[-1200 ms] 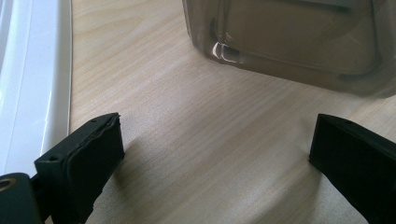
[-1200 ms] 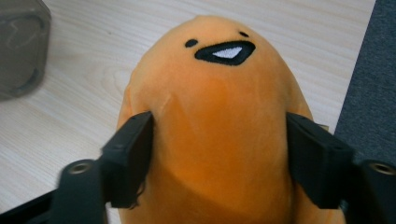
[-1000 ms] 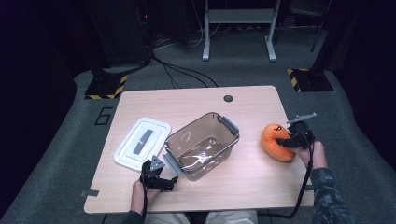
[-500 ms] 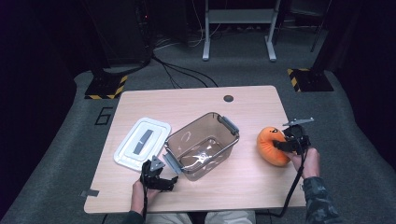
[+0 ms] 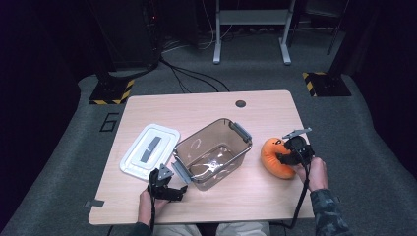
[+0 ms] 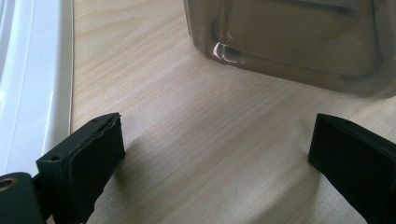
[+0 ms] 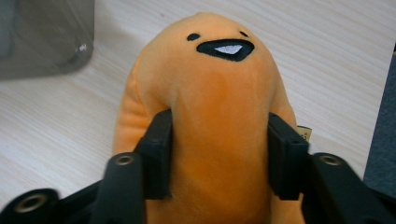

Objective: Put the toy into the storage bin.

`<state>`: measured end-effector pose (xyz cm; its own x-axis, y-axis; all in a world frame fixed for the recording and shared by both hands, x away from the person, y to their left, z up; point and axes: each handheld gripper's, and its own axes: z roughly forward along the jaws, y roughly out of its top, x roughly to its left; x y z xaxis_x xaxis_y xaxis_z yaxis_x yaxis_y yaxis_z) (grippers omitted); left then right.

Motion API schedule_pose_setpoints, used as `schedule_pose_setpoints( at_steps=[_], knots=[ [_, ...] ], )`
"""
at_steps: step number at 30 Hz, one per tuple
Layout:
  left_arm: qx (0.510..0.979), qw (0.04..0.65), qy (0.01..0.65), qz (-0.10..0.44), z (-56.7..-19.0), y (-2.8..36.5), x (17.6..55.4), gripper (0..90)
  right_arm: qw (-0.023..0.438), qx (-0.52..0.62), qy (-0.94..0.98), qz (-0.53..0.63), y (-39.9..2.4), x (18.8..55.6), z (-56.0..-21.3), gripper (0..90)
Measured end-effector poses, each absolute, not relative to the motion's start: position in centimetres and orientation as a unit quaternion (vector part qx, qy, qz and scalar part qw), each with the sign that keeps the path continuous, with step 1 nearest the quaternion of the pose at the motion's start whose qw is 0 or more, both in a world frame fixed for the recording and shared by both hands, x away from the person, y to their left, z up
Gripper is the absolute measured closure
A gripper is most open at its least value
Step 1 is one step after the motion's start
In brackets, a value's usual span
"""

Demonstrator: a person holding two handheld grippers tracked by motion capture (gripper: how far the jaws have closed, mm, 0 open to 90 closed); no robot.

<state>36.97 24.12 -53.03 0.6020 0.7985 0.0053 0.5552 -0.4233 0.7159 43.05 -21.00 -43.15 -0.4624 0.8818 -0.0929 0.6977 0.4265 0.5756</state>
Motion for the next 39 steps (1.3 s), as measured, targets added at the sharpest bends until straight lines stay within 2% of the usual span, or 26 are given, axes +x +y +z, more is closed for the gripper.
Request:
schedule_pose_setpoints(
  at_steps=[8,11,12,17,20,29,39],
  knots=[
    [0.825,0.347,0.41,0.175,-53.0,24.1,37.0,3.2,0.189,0.454,0.843,0.219,-21.3,44.6,-43.6,32.2],
    [0.823,0.348,0.413,0.177,-53.1,24.1,37.0,3.2,0.178,0.444,0.85,0.222,-21.5,45.1,-43.8,30.5],
    [0.822,0.35,0.414,0.175,-53.1,24.0,36.9,3.2,0.17,0.442,0.852,0.225,-21.7,45.2,-43.9,32.0],
    [0.823,0.348,0.414,0.176,-53.1,24.1,36.9,3.3,0.151,0.455,0.843,0.246,-22.1,44.9,-43.7,54.4],
    [0.825,0.346,0.41,0.176,-53.0,24.1,37.0,3.2,0.152,0.478,0.825,0.259,-22.4,44.4,-43.4,60.2],
    [0.824,0.348,0.413,0.174,-53.1,24.1,36.9,3.3,0.168,0.531,0.781,0.283,-22.2,42.9,-41.7,61.5],
    [0.824,0.347,0.411,0.178,-53.0,24.1,36.9,3.8,0.188,0.519,0.777,0.301,-20.9,42.3,-38.7,60.9]
  ],
)
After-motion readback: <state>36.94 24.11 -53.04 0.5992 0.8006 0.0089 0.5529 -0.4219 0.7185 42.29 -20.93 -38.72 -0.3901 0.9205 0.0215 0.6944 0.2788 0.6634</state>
